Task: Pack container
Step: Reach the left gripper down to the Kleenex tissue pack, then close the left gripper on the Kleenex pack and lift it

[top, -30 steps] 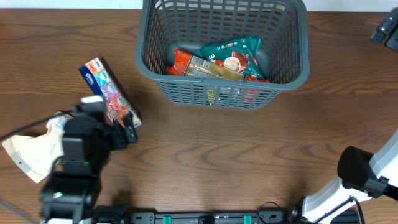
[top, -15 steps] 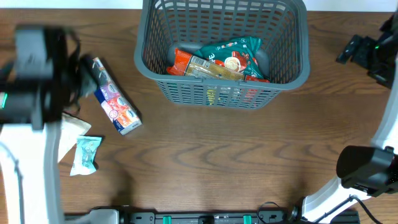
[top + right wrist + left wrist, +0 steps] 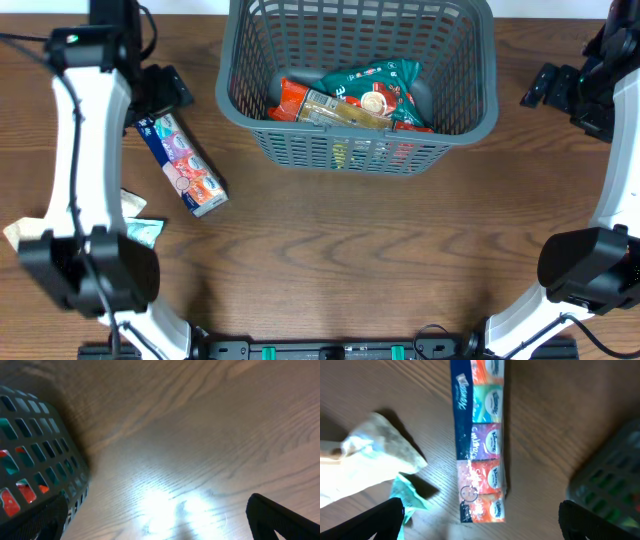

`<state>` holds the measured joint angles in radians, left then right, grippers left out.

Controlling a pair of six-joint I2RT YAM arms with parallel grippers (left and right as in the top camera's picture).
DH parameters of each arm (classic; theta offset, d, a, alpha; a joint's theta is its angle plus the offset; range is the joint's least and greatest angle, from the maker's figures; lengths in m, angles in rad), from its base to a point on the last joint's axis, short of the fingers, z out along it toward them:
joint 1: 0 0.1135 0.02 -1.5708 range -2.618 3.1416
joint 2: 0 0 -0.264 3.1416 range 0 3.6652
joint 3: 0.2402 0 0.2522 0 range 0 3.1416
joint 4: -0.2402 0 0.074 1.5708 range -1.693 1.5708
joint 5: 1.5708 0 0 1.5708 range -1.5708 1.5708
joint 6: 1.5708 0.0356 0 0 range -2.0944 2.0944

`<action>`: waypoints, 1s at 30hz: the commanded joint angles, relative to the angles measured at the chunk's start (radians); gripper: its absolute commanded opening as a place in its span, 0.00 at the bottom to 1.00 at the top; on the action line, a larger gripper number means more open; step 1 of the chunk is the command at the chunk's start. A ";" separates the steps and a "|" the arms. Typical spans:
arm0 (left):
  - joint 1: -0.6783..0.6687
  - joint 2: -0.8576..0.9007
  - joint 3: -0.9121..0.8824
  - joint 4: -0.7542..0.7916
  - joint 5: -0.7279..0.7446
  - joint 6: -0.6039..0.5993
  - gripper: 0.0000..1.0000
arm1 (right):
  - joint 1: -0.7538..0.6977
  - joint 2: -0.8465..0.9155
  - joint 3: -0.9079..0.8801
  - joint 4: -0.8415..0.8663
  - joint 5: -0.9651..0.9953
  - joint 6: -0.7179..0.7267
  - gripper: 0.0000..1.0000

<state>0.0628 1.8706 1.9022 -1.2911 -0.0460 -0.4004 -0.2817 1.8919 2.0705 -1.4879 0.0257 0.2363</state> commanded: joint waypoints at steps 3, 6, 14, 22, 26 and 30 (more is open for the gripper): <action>-0.001 0.097 0.017 0.025 0.020 0.014 0.99 | 0.007 0.009 -0.005 0.035 0.000 -0.067 0.99; -0.001 0.134 0.017 0.052 0.020 0.014 0.99 | 0.008 0.013 -0.006 0.056 0.000 -0.093 0.99; 0.000 0.164 -0.038 0.179 0.066 -0.006 0.98 | 0.008 0.026 -0.006 0.084 -0.004 -0.115 0.99; 0.013 0.164 -0.161 0.230 0.065 -0.014 0.99 | 0.007 0.040 -0.008 0.082 -0.004 -0.130 0.99; 0.036 0.164 -0.215 0.224 0.065 -0.025 0.99 | 0.008 0.046 -0.032 0.085 -0.004 -0.130 0.99; 0.055 0.164 -0.254 0.224 0.065 -0.024 0.98 | 0.007 0.046 -0.085 0.099 -0.004 -0.130 0.99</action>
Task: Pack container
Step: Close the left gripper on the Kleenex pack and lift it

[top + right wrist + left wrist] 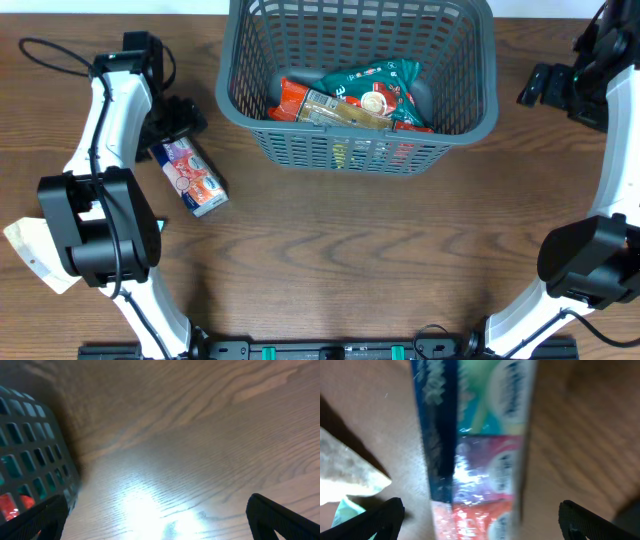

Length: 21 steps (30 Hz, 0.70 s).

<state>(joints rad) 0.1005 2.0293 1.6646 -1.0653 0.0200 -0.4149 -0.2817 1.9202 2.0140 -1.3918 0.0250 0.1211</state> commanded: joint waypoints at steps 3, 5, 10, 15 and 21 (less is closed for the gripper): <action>0.022 0.006 -0.041 0.009 -0.001 -0.009 0.99 | 0.008 0.018 -0.070 0.016 -0.003 -0.014 0.99; 0.022 0.006 -0.064 0.027 -0.001 -0.005 0.98 | 0.008 0.018 -0.093 0.028 -0.003 -0.014 0.99; 0.021 0.006 -0.129 0.101 0.030 0.036 0.99 | 0.008 0.018 -0.107 0.035 -0.003 -0.014 0.99; 0.022 0.006 -0.168 0.179 0.049 0.043 0.99 | 0.008 0.018 -0.107 0.039 -0.003 -0.014 0.99; 0.022 0.008 -0.186 0.242 0.048 0.043 0.99 | 0.008 0.018 -0.107 0.038 -0.003 -0.014 0.99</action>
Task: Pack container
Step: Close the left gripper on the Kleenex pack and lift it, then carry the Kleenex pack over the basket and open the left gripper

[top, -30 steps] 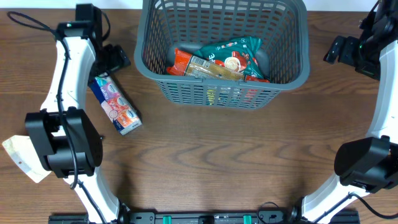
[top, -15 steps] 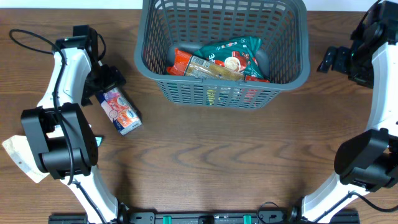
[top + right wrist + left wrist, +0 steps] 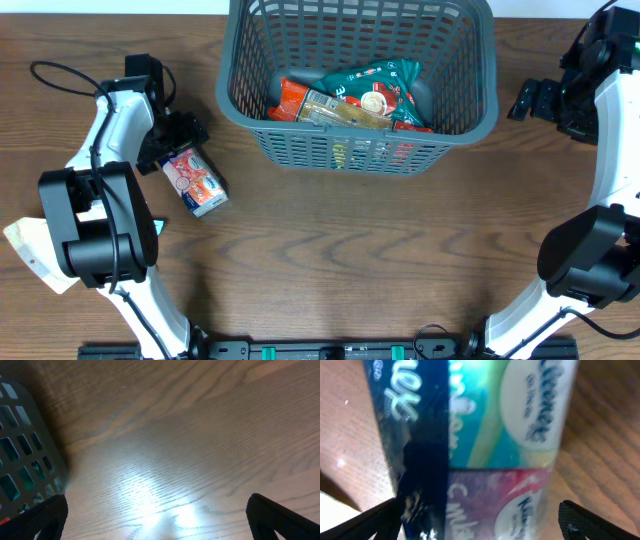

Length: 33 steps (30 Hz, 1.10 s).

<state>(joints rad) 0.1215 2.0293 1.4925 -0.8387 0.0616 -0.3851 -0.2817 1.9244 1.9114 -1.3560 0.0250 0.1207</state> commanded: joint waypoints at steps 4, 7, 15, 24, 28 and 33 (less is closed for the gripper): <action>0.001 0.023 -0.027 0.048 0.006 0.013 0.97 | 0.008 0.013 -0.004 0.002 -0.003 -0.014 0.99; 0.001 0.049 -0.042 0.059 0.006 0.014 0.97 | 0.008 0.013 -0.004 0.002 -0.003 -0.014 0.99; 0.001 0.084 -0.050 0.031 0.007 -0.021 0.93 | 0.008 0.013 -0.004 0.002 -0.003 -0.026 0.99; 0.001 -0.045 -0.035 -0.054 0.010 -0.088 0.14 | 0.008 0.013 -0.004 0.002 -0.003 -0.033 0.99; 0.001 -0.186 -0.033 -0.055 0.010 -0.076 0.06 | 0.008 0.013 -0.004 0.003 -0.003 -0.033 0.99; 0.001 -0.394 -0.013 -0.076 0.010 0.027 0.06 | 0.008 0.013 -0.004 0.003 -0.003 -0.033 0.99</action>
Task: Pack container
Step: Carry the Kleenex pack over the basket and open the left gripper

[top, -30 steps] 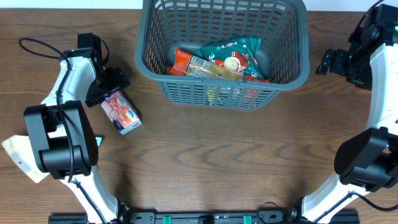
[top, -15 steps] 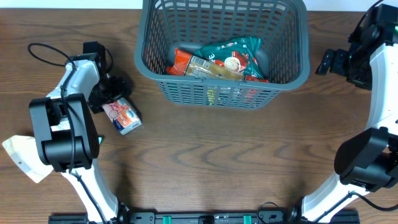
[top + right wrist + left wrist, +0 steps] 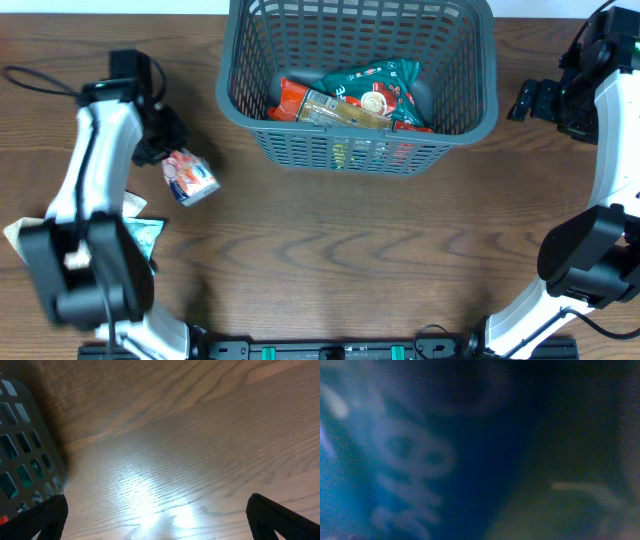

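The multicoloured tissue pack (image 3: 190,178) is left of the grey basket (image 3: 232,100). It looks foreshortened, with its far end raised. My left gripper (image 3: 163,140) sits on that far end, shut on the pack. In the left wrist view the pack's blue side (image 3: 395,460) fills the frame as a blur and hides the fingers. The basket holds several snack packets (image 3: 360,92). To the right of the basket my right gripper (image 3: 528,100) hangs open over bare wood, its dark fingertips (image 3: 285,520) set wide apart with nothing between them.
A teal packet (image 3: 146,232) and a crumpled pale wrapper (image 3: 14,236) lie near the table's left edge, below the left arm. A black cable (image 3: 40,80) loops at the far left. The basket's corner (image 3: 20,480) shows at the left of the right wrist view.
The tissue pack lay flat with my left gripper open over its far end. Now the gripper is shut on it, the pack is tilted up and shifted slightly left. The right arm has not moved.
My left gripper first hung open well above the flat tissue pack. It then stood lower over the pack's far end, then closer still with the pack between the fingers. Now it holds the pack tilted up. My right gripper shifted slightly away from the basket and stayed open.
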`<state>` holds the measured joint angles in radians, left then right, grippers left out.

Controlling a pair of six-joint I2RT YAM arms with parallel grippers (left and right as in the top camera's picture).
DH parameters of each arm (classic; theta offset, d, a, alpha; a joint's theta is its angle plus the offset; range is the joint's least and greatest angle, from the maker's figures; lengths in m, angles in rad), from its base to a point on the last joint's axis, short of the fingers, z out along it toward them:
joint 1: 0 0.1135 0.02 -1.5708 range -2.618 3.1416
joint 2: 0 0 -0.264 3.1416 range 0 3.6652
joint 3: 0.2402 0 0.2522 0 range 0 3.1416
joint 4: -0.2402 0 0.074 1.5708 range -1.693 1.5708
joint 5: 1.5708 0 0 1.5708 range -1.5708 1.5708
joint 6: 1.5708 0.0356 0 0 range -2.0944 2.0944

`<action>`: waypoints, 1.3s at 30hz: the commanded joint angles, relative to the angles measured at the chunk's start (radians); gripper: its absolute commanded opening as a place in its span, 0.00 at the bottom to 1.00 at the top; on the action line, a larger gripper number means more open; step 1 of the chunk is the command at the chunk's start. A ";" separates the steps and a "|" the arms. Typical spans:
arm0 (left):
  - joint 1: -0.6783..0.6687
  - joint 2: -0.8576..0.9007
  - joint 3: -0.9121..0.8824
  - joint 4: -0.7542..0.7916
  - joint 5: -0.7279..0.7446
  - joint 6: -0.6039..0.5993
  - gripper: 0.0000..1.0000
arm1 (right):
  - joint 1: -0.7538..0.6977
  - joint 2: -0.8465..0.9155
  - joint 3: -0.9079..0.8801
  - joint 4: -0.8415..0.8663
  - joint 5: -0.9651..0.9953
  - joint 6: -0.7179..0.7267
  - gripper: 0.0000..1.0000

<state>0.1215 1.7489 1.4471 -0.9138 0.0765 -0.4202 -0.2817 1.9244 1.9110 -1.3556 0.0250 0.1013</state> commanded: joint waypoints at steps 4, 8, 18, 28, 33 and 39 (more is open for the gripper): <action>-0.010 -0.277 0.049 0.026 -0.004 0.229 0.06 | 0.008 0.013 -0.004 0.002 -0.003 -0.014 0.99; -0.047 -0.391 0.081 0.041 -0.004 0.457 0.06 | 0.008 0.013 -0.004 0.002 -0.003 -0.013 0.99; -0.285 -0.471 0.103 0.396 -0.005 1.118 0.06 | 0.008 0.013 -0.004 -0.007 -0.003 -0.013 0.99; -0.521 -0.285 0.103 0.700 0.096 1.457 0.06 | 0.008 0.013 -0.004 -0.023 -0.003 -0.013 0.99; -0.589 -0.135 0.103 0.719 0.101 1.463 0.06 | 0.008 0.013 -0.004 -0.024 -0.003 -0.013 0.99; -0.605 -0.005 0.103 0.711 0.100 1.437 0.09 | 0.008 0.013 -0.004 -0.025 -0.003 -0.013 0.99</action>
<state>-0.4866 1.7329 1.5356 -0.2138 0.1589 1.0176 -0.2817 1.9244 1.9099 -1.3762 0.0250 0.1009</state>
